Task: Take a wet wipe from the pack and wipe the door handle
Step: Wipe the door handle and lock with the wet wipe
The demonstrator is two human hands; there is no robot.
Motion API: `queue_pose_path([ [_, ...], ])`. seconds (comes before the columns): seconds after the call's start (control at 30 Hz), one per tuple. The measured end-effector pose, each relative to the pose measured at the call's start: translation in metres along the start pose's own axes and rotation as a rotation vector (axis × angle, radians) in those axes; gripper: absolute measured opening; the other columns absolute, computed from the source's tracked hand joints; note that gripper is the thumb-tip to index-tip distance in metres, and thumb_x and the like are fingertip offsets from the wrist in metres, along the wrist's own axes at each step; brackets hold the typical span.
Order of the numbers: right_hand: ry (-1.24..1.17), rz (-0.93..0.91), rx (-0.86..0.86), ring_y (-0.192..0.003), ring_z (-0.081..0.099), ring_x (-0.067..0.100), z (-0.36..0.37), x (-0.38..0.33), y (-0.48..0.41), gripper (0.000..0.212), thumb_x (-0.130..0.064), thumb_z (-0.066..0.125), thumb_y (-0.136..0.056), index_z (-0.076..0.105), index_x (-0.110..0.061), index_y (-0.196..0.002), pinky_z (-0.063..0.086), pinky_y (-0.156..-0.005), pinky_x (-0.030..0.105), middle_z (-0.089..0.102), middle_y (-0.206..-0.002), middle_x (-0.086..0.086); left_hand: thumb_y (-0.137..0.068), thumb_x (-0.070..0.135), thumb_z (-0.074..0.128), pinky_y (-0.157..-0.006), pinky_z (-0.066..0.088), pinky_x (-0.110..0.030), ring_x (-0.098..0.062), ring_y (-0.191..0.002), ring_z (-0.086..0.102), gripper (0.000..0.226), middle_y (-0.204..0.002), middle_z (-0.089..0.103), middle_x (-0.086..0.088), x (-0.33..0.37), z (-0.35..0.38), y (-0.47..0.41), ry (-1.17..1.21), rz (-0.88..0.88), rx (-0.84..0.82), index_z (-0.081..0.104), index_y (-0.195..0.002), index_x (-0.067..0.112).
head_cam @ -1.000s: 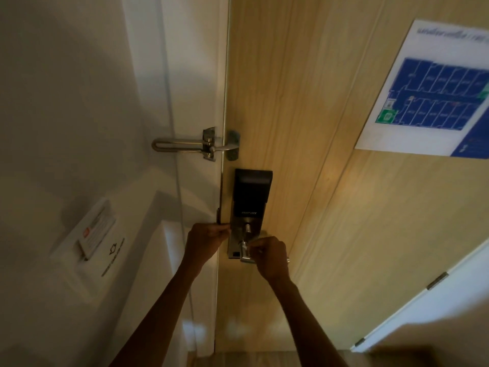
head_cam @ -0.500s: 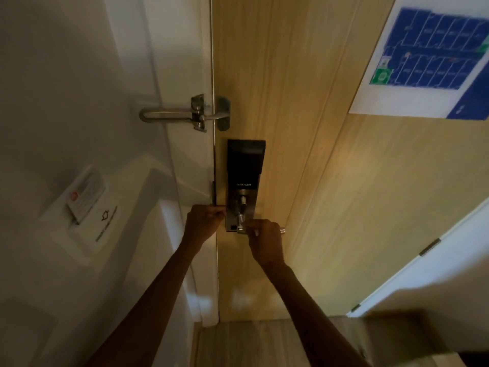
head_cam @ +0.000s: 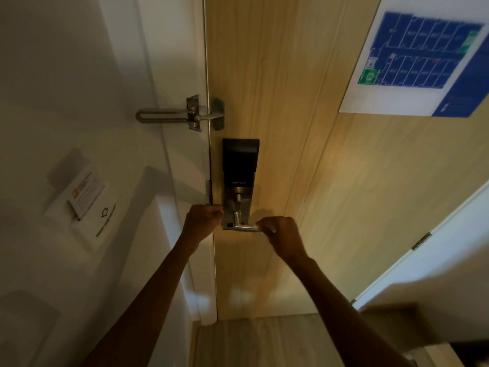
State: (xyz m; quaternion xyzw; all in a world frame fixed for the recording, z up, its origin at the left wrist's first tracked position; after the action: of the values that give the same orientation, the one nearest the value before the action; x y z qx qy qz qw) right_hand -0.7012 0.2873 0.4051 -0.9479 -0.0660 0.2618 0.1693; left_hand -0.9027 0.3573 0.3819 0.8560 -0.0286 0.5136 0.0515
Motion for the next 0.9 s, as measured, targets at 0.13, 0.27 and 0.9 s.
queue_pose_path([
  [0.13,-0.013,0.203,0.152,-0.082,0.071,0.018,-0.031,0.046,0.009,0.015,-0.008,0.071,-0.082,0.077,-0.014,-0.095,0.053,-0.077,0.025,0.077,-0.092,0.005,-0.097,0.017,0.058,-0.100,0.050,-0.037,-0.028,-0.111,0.065,0.032,-0.123,0.069,-0.015,0.006,0.004,0.009,0.016,0.007,0.039,0.065,-0.126,0.007],
  [0.27,-0.029,0.092,0.128,-0.081,0.069,0.014,0.000,-0.003,0.005,0.015,-0.006,0.065,-0.086,0.075,-0.014,-0.094,0.048,-0.075,0.020,0.076,-0.091,0.003,-0.098,0.018,0.056,-0.103,0.050,-0.046,-0.031,-0.112,0.065,0.032,-0.124,0.068,-0.017,0.010,0.004,0.012,0.007,-0.002,0.013,0.065,-0.127,0.008],
  [0.9,0.067,-0.108,0.008,-0.094,0.067,0.017,0.023,-0.036,0.007,0.025,-0.013,0.064,-0.088,0.067,-0.018,-0.113,0.042,-0.078,0.017,0.071,-0.108,0.007,-0.096,0.021,0.060,-0.069,0.040,-0.010,-0.004,-0.081,0.062,0.028,-0.096,0.072,0.001,0.014,0.005,0.015,0.017,0.011,-0.030,0.069,-0.117,0.005],
])
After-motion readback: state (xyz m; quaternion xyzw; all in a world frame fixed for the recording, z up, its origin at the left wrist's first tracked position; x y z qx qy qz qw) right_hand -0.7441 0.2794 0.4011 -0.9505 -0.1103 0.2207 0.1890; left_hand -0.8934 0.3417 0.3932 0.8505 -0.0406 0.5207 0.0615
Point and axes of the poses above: each hand's wrist, its own y-axis away from the middle knuckle, its own z-axis out of the palm, x = y × z, the point moved 9 cm from there along -y, towards the middle knuckle
